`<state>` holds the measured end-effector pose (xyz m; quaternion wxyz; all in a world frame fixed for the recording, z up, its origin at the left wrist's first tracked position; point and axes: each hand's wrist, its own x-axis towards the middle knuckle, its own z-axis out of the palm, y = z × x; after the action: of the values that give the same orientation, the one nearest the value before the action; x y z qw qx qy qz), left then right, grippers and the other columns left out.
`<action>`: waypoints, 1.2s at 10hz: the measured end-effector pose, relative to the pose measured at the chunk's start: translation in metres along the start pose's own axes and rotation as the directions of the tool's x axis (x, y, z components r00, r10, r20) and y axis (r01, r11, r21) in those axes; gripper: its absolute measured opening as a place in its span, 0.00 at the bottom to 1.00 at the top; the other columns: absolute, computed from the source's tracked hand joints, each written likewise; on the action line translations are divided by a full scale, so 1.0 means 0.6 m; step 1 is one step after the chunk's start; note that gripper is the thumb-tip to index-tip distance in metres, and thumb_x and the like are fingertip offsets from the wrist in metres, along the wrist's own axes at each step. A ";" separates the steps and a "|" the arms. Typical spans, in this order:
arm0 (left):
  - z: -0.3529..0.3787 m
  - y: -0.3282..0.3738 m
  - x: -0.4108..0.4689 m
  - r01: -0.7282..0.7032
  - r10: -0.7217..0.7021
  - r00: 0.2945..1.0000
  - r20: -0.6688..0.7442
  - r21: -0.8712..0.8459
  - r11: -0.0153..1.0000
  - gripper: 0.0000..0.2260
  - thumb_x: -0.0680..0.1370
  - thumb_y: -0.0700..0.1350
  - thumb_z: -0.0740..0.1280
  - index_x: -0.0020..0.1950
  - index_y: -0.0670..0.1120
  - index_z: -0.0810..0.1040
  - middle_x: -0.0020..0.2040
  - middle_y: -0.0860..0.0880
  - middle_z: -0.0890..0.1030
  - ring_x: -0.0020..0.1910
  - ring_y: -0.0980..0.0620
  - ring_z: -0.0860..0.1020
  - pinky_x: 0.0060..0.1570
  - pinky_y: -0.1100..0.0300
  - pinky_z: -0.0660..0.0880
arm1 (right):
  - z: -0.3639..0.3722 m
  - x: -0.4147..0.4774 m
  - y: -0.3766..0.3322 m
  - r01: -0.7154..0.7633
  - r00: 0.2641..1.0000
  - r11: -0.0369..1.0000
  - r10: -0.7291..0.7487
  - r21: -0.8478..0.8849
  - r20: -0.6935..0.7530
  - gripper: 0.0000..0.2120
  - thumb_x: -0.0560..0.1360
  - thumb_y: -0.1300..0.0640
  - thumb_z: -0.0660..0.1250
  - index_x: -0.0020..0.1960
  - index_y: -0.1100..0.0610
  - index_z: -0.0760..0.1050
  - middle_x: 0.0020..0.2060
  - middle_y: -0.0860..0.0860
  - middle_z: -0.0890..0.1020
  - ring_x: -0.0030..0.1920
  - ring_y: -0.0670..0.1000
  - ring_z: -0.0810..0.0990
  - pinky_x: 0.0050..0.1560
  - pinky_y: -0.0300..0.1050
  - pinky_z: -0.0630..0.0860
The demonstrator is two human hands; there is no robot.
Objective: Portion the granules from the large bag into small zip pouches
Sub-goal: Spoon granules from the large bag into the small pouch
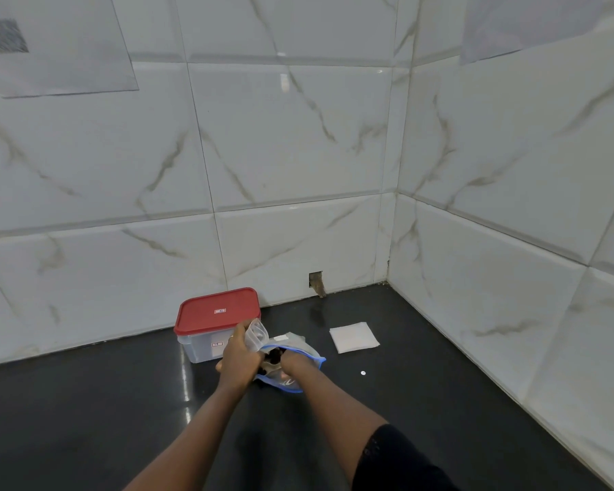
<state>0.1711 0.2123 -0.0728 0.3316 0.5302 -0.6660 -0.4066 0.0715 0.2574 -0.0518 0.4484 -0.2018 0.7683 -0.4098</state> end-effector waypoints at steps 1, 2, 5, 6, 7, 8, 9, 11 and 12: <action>0.000 0.002 0.000 -0.014 0.014 1.000 -0.010 -0.009 1.000 0.24 0.59 0.43 0.64 0.53 0.59 0.68 0.45 0.52 0.79 0.48 0.47 0.78 0.55 0.39 0.73 | 0.010 0.007 0.007 0.015 1.000 1.000 -0.015 0.016 0.006 0.20 0.81 0.54 0.56 0.70 0.62 0.65 0.58 0.53 0.76 0.61 0.49 0.73 0.58 0.36 0.68; 0.002 0.011 -0.004 -0.028 0.027 0.999 -0.023 -0.033 0.999 0.23 0.61 0.40 0.64 0.54 0.55 0.69 0.46 0.50 0.79 0.48 0.45 0.78 0.54 0.40 0.73 | 0.019 0.018 0.001 0.040 0.999 0.994 -0.041 0.102 0.009 0.19 0.81 0.57 0.55 0.70 0.63 0.67 0.54 0.52 0.75 0.45 0.45 0.70 0.39 0.28 0.71; 0.024 0.021 -0.007 -0.053 0.053 0.996 -0.068 0.007 0.999 0.21 0.68 0.34 0.66 0.59 0.49 0.71 0.50 0.48 0.79 0.50 0.48 0.75 0.51 0.53 0.66 | 0.036 0.009 0.017 0.041 0.989 0.719 0.071 0.694 -0.131 0.11 0.74 0.59 0.61 0.36 0.60 0.77 0.35 0.56 0.81 0.32 0.55 0.79 0.31 0.48 0.81; 0.028 0.020 -0.008 -0.075 0.074 0.995 -0.065 -0.006 0.997 0.22 0.69 0.35 0.67 0.60 0.51 0.71 0.50 0.50 0.78 0.50 0.49 0.74 0.52 0.53 0.64 | 0.049 0.012 0.028 0.083 0.988 0.667 0.043 0.741 -0.149 0.13 0.73 0.62 0.56 0.42 0.60 0.80 0.41 0.59 0.84 0.38 0.58 0.83 0.40 0.55 0.83; 0.031 0.019 -0.010 -0.083 0.083 0.994 -0.068 0.002 0.997 0.20 0.70 0.37 0.66 0.59 0.54 0.71 0.51 0.52 0.78 0.51 0.50 0.74 0.55 0.51 0.63 | 0.042 0.016 0.036 0.166 0.979 0.757 -0.050 0.631 -0.198 0.15 0.74 0.64 0.55 0.52 0.63 0.79 0.43 0.55 0.81 0.40 0.54 0.78 0.42 0.41 0.80; 0.030 0.017 -0.014 -0.074 0.074 0.994 -0.075 0.001 0.997 0.21 0.71 0.38 0.66 0.61 0.53 0.70 0.52 0.52 0.77 0.51 0.51 0.72 0.53 0.53 0.59 | -0.002 -0.058 0.038 0.220 0.956 0.975 -0.208 0.037 -0.206 0.12 0.77 0.61 0.61 0.58 0.64 0.76 0.44 0.54 0.74 0.43 0.48 0.68 0.46 0.38 0.69; 0.030 0.020 -0.020 -0.070 0.070 0.995 -0.077 0.003 0.998 0.21 0.72 0.38 0.66 0.62 0.53 0.69 0.51 0.53 0.75 0.50 0.51 0.71 0.52 0.53 0.58 | -0.003 -0.043 0.040 0.227 0.937 0.967 -0.249 -0.113 -0.245 0.12 0.78 0.63 0.59 0.59 0.64 0.74 0.48 0.54 0.76 0.45 0.49 0.72 0.48 0.40 0.71; 0.032 0.022 -0.026 -0.077 0.076 0.994 -0.074 -0.012 0.997 0.21 0.71 0.37 0.66 0.61 0.54 0.70 0.52 0.52 0.77 0.52 0.51 0.73 0.55 0.51 0.61 | -0.017 -0.042 0.038 0.172 0.934 0.973 -0.210 -0.153 -0.288 0.12 0.78 0.65 0.57 0.58 0.66 0.73 0.58 0.59 0.76 0.55 0.56 0.80 0.54 0.46 0.78; 0.034 0.028 -0.034 -0.079 0.078 0.995 -0.064 -0.019 0.997 0.21 0.71 0.36 0.66 0.59 0.55 0.69 0.52 0.52 0.76 0.54 0.50 0.73 0.54 0.53 0.59 | -0.027 -0.043 0.039 0.156 0.935 0.977 -0.194 -0.144 -0.298 0.12 0.79 0.64 0.57 0.60 0.66 0.72 0.60 0.61 0.75 0.57 0.58 0.79 0.54 0.47 0.77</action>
<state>0.1500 0.2377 -0.0672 0.3738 0.5128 -0.6711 -0.3833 0.0723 0.2956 -0.0532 0.2710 -0.2288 0.8310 -0.4286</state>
